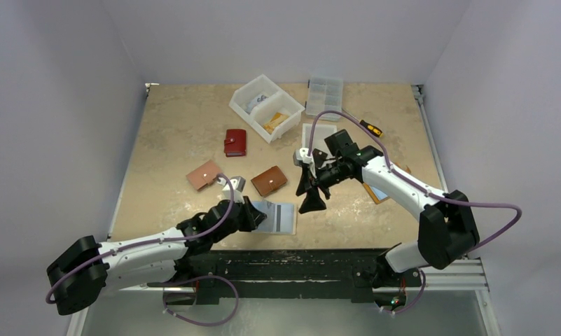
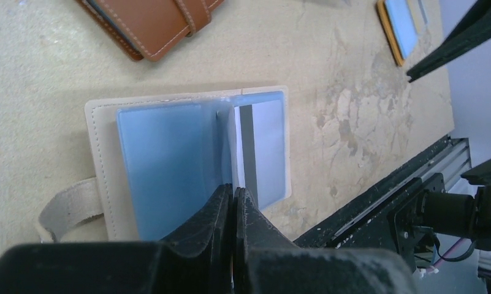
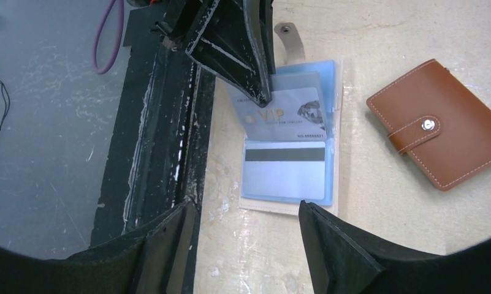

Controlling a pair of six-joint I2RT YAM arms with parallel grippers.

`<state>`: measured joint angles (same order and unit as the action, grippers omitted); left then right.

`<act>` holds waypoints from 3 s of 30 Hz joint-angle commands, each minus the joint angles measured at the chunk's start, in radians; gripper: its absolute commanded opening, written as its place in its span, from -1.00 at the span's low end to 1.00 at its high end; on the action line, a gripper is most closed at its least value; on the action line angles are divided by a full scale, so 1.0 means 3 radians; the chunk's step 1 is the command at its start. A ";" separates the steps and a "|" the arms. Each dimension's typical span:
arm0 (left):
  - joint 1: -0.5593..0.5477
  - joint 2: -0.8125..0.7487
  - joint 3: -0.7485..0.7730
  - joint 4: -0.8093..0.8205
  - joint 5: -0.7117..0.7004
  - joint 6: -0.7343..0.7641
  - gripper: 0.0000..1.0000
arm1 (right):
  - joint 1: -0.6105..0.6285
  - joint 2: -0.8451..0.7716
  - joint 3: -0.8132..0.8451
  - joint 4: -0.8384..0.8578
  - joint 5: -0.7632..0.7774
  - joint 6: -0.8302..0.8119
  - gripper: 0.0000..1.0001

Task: Take the credit cards out of the card holder
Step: Remove the credit card from the card holder.

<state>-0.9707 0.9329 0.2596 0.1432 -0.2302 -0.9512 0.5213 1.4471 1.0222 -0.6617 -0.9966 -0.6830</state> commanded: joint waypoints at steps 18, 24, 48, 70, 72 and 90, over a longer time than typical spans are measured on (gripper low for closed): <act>0.0014 0.0679 0.0160 0.1195 0.0463 0.0594 -1.00 | -0.0100 -0.0174 -0.0206 0.0036 -0.0357 -0.0457 0.52; 0.0014 0.0775 0.0153 0.1341 0.0525 0.0550 -1.00 | -0.0126 -0.0179 -0.0272 0.0108 -0.0370 -0.0389 0.53; 0.0014 0.0601 -0.0213 0.2121 0.0407 0.0257 -1.00 | -0.0128 -0.0098 -0.0401 0.0477 -0.0528 0.0288 0.71; 0.0014 0.0487 -0.0599 0.3024 0.0341 0.0064 -1.00 | -0.0238 -0.0018 -0.0684 0.1714 -0.0925 0.1976 0.34; 0.0014 0.0509 -0.0602 0.3095 0.0355 0.0065 -1.00 | -0.0245 -0.0012 -0.0728 0.1829 -0.0932 0.2119 0.30; 0.0014 0.0733 -0.0556 0.3548 0.0488 0.0108 -1.00 | -0.0245 0.0196 -0.0918 0.2787 -0.1120 0.3321 0.18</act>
<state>-0.9695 1.1416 0.0780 1.0847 -0.1097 -0.9241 0.4496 1.4975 0.7532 0.0788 -1.2934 0.2260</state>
